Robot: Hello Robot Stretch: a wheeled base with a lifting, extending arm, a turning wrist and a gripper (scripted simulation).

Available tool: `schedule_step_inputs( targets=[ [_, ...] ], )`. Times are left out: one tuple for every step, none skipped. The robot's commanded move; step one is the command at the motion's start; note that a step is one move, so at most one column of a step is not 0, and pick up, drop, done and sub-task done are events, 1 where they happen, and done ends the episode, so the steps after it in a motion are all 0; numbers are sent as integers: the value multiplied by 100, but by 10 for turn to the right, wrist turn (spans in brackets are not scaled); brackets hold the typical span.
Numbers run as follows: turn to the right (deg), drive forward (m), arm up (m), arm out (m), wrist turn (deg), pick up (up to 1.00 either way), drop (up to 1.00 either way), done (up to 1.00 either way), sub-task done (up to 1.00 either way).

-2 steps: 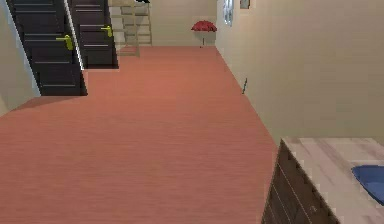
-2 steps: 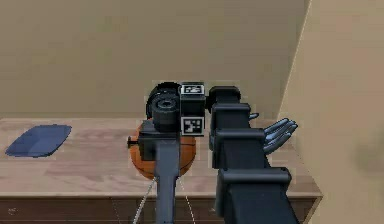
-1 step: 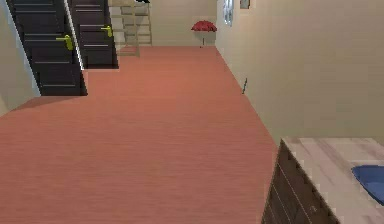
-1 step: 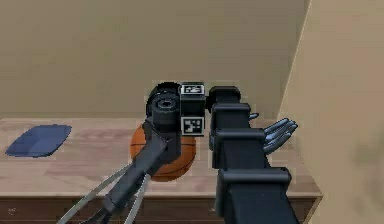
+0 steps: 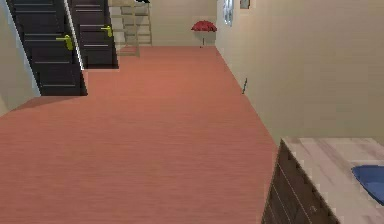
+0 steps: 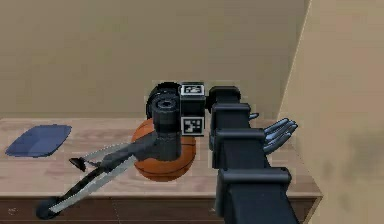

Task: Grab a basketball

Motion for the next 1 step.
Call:
schedule_step_inputs(
  targets=[
    [0, 0, 0, 0, 450, 0, 0, 0, 0]
  ],
)
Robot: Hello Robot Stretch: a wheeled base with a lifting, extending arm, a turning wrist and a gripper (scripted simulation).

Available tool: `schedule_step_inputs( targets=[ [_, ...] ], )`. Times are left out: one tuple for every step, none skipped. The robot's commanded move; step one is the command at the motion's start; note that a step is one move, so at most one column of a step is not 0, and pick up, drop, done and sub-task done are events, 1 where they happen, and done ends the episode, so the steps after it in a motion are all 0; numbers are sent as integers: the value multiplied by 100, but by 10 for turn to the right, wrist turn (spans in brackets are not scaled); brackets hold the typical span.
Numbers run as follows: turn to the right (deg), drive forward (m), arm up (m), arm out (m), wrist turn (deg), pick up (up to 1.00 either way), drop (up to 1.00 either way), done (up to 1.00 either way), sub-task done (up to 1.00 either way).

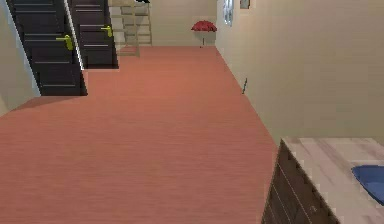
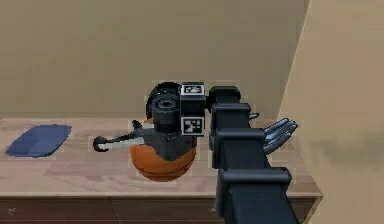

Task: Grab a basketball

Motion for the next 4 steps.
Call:
schedule_step_inputs(
  targets=[
    [0, 0, 0, 0, 270, 0, 0, 0, 0],
    [0, 0, -16, 0, 0, 0, 0, 0, 0],
    [0, 0, 0, 0, 0, 100, 0, 0, 0],
    [0, 0, 10, 0, 0, 0, 0, 0, 0]
  ],
)
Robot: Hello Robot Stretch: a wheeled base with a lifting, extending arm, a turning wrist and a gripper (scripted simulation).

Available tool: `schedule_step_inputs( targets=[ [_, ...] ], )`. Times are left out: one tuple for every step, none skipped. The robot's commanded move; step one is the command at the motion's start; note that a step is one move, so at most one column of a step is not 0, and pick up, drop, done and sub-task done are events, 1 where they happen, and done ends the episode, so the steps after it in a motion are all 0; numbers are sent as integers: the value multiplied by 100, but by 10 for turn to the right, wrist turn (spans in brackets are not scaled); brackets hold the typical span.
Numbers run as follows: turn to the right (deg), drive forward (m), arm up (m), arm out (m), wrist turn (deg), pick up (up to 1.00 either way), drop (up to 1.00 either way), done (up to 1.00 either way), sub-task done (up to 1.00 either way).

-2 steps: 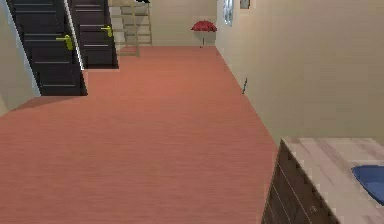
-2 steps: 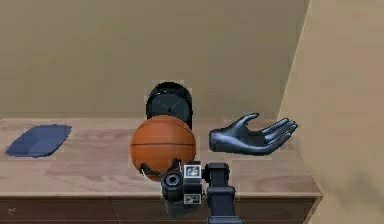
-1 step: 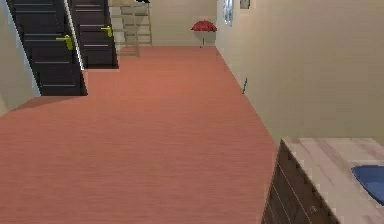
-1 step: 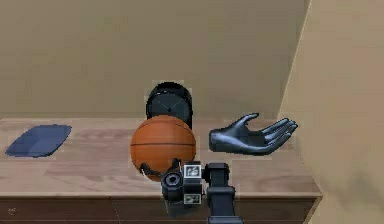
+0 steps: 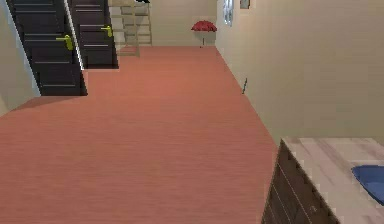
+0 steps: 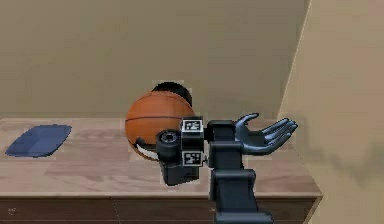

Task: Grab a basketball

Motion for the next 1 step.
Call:
schedule_step_inputs(
  targets=[
    [0, 0, 0, 0, 0, 0, 0, 100, 0]
  ],
)
